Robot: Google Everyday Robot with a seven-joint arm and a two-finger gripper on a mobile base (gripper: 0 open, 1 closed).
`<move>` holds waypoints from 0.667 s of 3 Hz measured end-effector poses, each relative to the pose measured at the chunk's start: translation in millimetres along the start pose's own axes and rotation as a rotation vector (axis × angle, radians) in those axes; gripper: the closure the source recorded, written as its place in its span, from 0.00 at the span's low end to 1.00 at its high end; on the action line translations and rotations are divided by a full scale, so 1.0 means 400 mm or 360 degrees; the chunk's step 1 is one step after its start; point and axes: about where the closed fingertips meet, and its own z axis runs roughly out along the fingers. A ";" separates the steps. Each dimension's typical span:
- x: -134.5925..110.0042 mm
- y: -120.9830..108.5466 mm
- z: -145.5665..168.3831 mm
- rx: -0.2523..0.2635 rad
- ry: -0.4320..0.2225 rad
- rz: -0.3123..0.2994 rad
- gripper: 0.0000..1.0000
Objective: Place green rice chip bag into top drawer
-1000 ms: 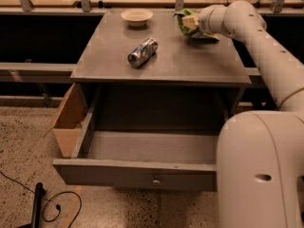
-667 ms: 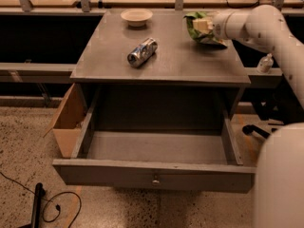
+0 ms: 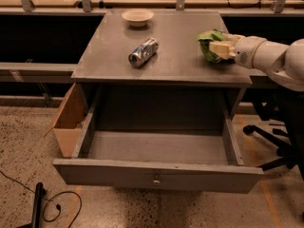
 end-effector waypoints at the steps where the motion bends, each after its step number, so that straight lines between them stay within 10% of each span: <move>1: -0.048 0.030 -0.034 -0.0040 -0.0100 -0.0084 1.00; 2: -0.052 0.040 -0.030 -0.0049 -0.0100 -0.0086 1.00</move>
Offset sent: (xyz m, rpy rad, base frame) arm -0.0280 0.0026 0.0263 0.0024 -0.0709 0.0637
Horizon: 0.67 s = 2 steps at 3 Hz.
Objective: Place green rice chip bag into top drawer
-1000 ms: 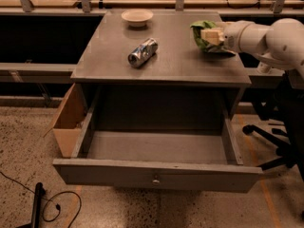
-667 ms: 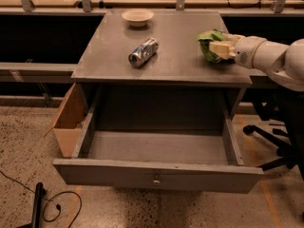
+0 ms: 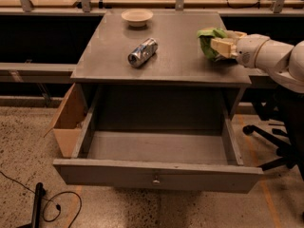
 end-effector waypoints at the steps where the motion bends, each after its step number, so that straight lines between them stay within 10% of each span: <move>1: -0.025 0.113 -0.075 -0.0123 0.0024 0.0051 1.00; 2: -0.060 0.311 -0.188 -0.0317 0.0058 0.0247 1.00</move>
Offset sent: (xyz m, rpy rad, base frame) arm -0.2520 0.0990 0.0051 0.2137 0.3438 0.3134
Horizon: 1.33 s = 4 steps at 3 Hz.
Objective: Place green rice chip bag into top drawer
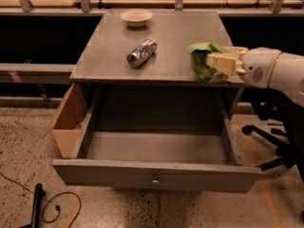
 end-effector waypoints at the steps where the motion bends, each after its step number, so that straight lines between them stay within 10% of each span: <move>1: 0.038 0.163 -0.048 -0.0147 0.0036 0.0186 1.00; 4: 0.294 0.333 -0.038 -0.0304 0.0364 0.0408 1.00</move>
Offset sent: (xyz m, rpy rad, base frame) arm -0.1612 0.0515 -0.0286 0.1683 0.3250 0.1907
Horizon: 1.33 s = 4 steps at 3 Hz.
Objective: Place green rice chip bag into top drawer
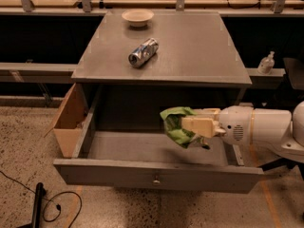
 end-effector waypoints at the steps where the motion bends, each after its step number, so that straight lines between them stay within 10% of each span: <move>1: 0.057 -0.018 0.079 0.0013 0.0075 -0.0049 0.85; 4: 0.067 -0.043 0.224 0.0129 0.0098 -0.0282 0.15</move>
Offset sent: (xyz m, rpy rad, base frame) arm 0.0396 0.0675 -0.0662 -0.1217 -0.0967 0.0348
